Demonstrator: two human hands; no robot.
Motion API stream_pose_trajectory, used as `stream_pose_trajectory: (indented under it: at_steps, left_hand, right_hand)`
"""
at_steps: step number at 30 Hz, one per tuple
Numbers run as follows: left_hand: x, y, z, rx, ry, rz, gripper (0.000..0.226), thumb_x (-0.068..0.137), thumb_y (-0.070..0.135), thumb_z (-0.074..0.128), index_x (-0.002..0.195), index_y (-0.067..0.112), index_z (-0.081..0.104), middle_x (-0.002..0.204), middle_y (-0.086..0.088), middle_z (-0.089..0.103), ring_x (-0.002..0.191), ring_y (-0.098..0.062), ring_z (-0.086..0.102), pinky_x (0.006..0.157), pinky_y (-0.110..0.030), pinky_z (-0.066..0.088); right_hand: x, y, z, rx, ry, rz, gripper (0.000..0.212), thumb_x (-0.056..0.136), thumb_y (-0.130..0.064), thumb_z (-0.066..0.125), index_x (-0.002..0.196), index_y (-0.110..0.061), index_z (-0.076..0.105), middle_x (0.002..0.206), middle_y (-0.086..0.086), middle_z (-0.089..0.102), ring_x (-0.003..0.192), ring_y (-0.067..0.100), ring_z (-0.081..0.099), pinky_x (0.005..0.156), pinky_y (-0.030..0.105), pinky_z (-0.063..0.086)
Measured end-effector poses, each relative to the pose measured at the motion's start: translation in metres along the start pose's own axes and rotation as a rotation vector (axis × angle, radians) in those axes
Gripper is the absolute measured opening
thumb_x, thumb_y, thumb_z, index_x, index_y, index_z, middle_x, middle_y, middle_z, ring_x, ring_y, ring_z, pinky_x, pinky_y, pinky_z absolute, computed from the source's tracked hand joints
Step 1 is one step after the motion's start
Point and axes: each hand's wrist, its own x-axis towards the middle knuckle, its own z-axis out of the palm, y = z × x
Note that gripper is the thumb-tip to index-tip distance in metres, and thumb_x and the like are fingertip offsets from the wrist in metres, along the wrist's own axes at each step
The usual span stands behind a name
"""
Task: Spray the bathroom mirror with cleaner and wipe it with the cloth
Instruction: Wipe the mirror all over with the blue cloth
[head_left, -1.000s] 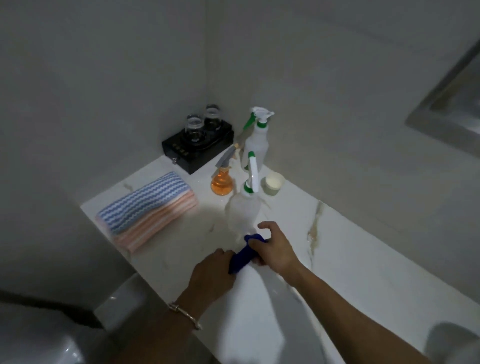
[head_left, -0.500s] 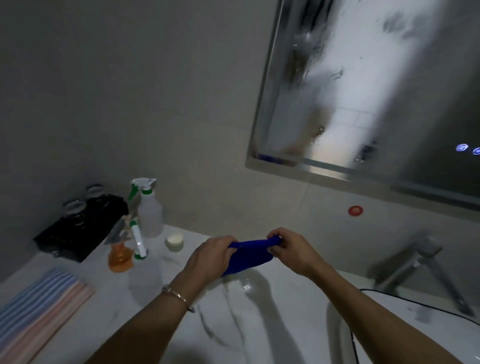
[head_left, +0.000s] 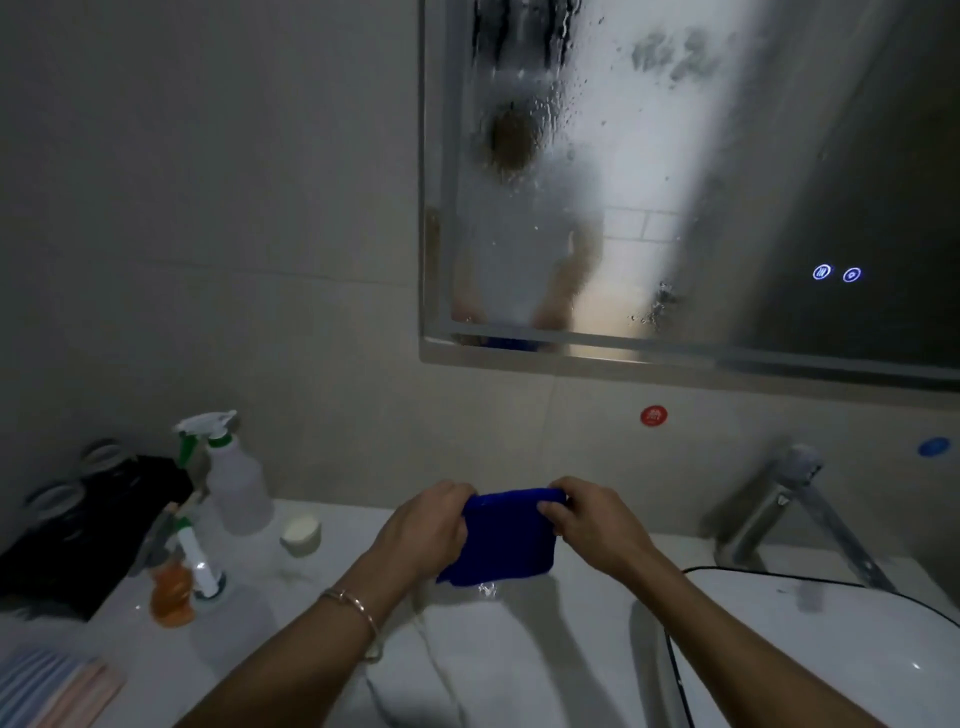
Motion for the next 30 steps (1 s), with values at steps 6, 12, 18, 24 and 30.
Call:
stream_pose_trajectory:
  at_steps: [6,12,18,24,30]
  left_hand:
    - [0.009,0.006,0.003,0.095,0.051,-0.109,0.019,0.095,0.017,0.039,0.102,0.014,0.056,0.099,-0.003,0.059,0.082,-0.02,0.058,0.071,-0.035,0.05]
    - [0.019,0.023,-0.018,0.323,0.11,-0.203,0.018,0.097,0.025,0.038,0.101,0.015,0.052,0.1,-0.003,0.059,0.083,-0.023,0.059,0.07,-0.036,0.05]
    - [0.045,0.031,-0.074,0.462,0.267,-0.205,0.02,0.097,0.03,0.036,0.104,0.018,0.051,0.102,-0.005,0.057,0.085,-0.027,0.059,0.069,-0.036,0.048]
    - [0.087,0.021,-0.125,0.503,0.434,-0.112,0.021,0.097,0.032,0.036,0.102,0.018,0.051,0.099,-0.005,0.055,0.078,-0.028,0.059,0.066,-0.039,0.052]
    - [0.121,0.009,-0.177,0.437,0.551,-0.005,0.017,0.098,0.025,0.038,0.1,0.012,0.048,0.101,-0.009,0.052,0.074,-0.028,0.056,0.055,-0.037,0.044]
  right_hand:
    - [0.011,0.012,-0.003,-0.003,-0.025,-0.036,0.016,0.094,-0.033,0.047,0.099,-0.024,0.059,0.087,-0.004,0.067,0.08,0.014,0.063,0.077,0.04,0.054]
    - [0.042,0.005,-0.024,0.04,-0.015,-0.164,0.018,0.094,-0.035,0.046,0.1,-0.024,0.059,0.088,-0.004,0.067,0.08,0.016,0.063,0.077,0.045,0.054]
    - [0.065,-0.035,-0.052,0.201,0.123,-0.237,0.012,0.096,-0.03,0.047,0.098,-0.023,0.058,0.081,0.0,0.066,0.073,0.018,0.064,0.066,0.038,0.057]
    - [0.084,-0.082,-0.078,0.377,0.263,-0.227,0.01,0.098,-0.025,0.044,0.1,-0.021,0.053,0.079,0.004,0.067,0.066,0.019,0.066,0.061,0.036,0.058]
    - [0.121,-0.129,-0.096,0.337,0.446,-0.227,0.011,0.096,-0.032,0.044,0.104,-0.027,0.049,0.09,0.0,0.065,0.079,0.019,0.065,0.072,0.048,0.057]
